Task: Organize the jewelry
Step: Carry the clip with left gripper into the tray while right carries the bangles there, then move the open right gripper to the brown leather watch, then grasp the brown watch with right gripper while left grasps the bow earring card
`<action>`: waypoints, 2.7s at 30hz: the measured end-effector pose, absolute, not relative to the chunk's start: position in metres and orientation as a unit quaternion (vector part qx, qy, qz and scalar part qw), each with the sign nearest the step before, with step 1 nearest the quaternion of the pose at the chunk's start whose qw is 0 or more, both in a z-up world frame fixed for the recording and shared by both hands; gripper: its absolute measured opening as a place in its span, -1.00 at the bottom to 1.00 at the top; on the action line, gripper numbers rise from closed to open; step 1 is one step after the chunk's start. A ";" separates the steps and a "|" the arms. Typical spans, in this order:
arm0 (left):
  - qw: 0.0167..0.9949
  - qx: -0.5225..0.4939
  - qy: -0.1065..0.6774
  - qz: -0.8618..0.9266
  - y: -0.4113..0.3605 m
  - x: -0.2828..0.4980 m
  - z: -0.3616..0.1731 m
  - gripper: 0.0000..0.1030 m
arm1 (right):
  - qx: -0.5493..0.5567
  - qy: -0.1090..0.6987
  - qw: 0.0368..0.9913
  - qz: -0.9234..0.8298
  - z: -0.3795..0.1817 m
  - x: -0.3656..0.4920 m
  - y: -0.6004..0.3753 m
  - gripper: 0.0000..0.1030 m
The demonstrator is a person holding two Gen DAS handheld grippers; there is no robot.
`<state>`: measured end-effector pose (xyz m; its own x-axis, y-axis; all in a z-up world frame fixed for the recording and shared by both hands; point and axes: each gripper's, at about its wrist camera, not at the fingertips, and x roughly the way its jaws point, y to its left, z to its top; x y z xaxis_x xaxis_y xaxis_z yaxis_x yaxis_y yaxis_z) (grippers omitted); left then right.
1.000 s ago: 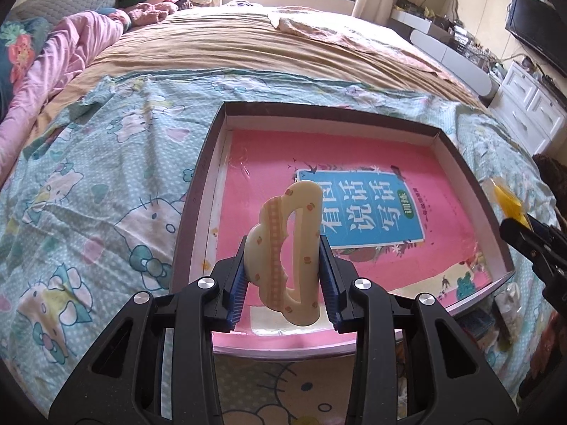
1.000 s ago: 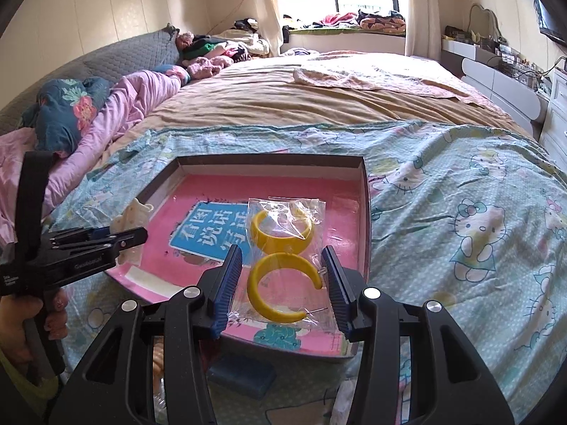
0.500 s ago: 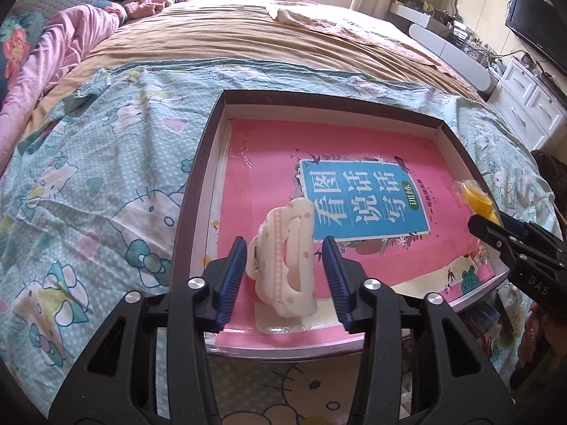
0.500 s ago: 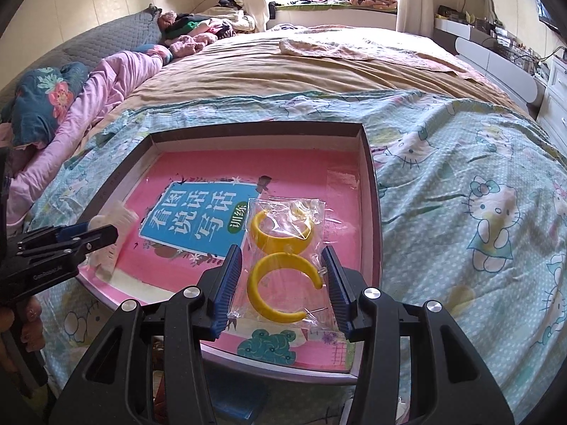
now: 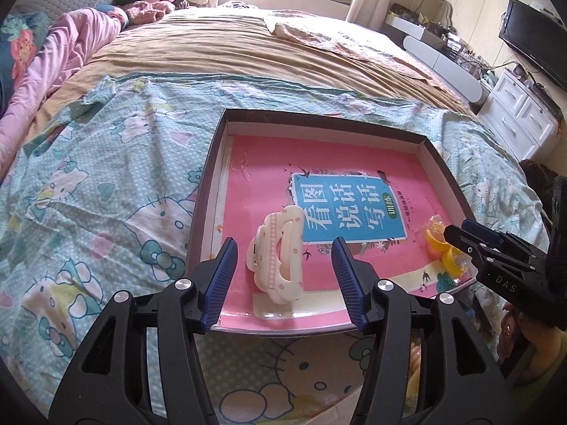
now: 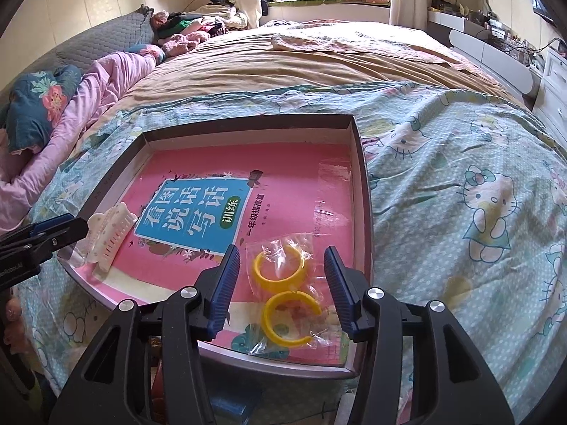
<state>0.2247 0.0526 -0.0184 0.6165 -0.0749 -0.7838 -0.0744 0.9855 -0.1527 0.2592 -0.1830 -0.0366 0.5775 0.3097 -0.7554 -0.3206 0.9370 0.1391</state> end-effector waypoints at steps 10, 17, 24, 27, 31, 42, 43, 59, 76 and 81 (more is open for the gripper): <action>0.903 -0.087 0.422 -0.001 0.056 0.209 -0.001 0.25 | 0.021 0.393 0.900 0.188 -0.006 0.236 -0.204 0.18; 0.912 -0.085 0.401 -0.002 0.056 0.193 0.015 0.62 | 0.028 0.374 0.905 0.202 0.015 0.213 -0.214 0.27; 0.919 -0.087 0.384 0.000 0.056 0.177 0.030 0.79 | 0.025 0.357 0.910 0.211 0.032 0.195 -0.218 0.40; 0.920 -0.089 0.381 -0.001 0.057 0.171 0.033 0.81 | 0.026 0.353 0.911 0.213 0.037 0.188 -0.221 0.41; 0.923 -0.089 0.374 0.000 0.056 0.162 0.039 0.81 | 0.024 0.348 0.911 0.218 0.042 0.177 -0.222 0.41; 0.928 -0.088 0.362 -0.004 0.051 0.137 0.046 0.81 | 0.015 0.352 0.903 0.246 0.045 0.150 -0.214 0.41; 0.928 -0.089 0.363 -0.004 0.051 0.135 0.045 0.81 | 0.014 0.353 0.902 0.248 0.044 0.148 -0.213 0.41; 0.923 -0.084 0.375 -0.008 0.041 0.108 0.034 0.81 | 0.017 0.387 0.878 0.281 0.026 0.131 -0.201 0.28; 0.893 -0.047 0.444 -0.046 0.010 0.076 -0.018 0.81 | 0.063 0.469 0.823 0.313 -0.024 0.148 -0.182 -0.40; 0.884 -0.041 0.461 -0.062 0.000 0.073 -0.031 0.79 | 0.066 0.480 0.817 0.311 -0.033 0.157 -0.177 -0.53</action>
